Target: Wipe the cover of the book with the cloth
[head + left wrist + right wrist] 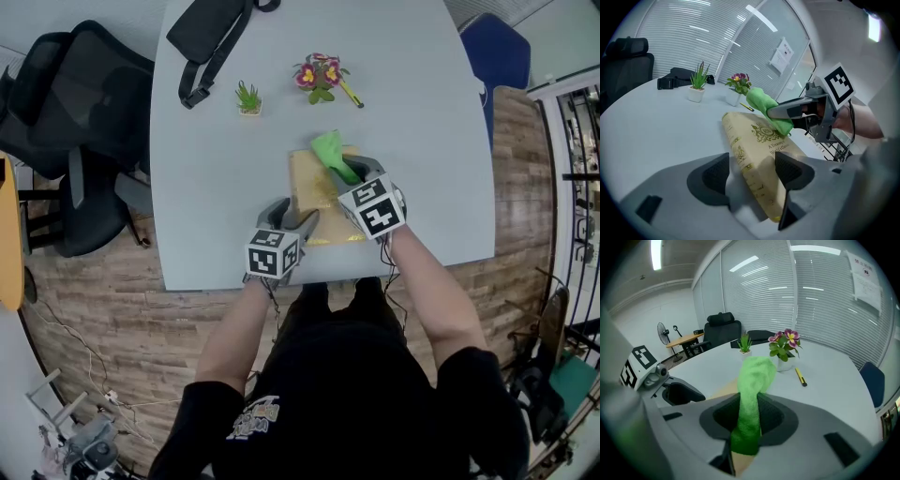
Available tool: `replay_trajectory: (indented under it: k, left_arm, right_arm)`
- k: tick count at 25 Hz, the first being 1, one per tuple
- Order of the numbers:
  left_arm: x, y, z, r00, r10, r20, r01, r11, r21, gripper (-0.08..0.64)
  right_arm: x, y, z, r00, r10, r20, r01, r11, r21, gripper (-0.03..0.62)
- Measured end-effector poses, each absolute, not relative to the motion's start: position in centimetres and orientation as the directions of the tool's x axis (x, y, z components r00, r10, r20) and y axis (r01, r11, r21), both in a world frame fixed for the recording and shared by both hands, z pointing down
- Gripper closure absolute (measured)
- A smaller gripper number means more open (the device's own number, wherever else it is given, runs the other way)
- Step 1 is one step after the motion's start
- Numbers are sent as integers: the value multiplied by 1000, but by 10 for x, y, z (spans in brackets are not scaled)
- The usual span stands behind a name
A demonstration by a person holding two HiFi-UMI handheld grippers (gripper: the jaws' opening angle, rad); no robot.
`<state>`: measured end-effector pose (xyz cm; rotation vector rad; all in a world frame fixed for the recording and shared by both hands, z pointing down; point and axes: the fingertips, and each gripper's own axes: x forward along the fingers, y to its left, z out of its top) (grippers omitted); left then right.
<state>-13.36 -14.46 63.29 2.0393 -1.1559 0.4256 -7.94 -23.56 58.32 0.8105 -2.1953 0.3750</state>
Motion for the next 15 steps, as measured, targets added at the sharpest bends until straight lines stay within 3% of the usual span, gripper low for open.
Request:
replay_trajectory:
  k: [9, 15]
  left_arm:
    - [-133, -144, 632, 536, -597, 597, -840, -313, 442, 252]
    - [-133, -144, 632, 533, -601, 596, -843, -316, 435, 252]
  right_arm:
    - [-143, -189, 582, -646, -272, 713, -476, 874, -98, 491]
    - [-152, -169, 595, -650, -153, 744, -391, 907, -155, 491]
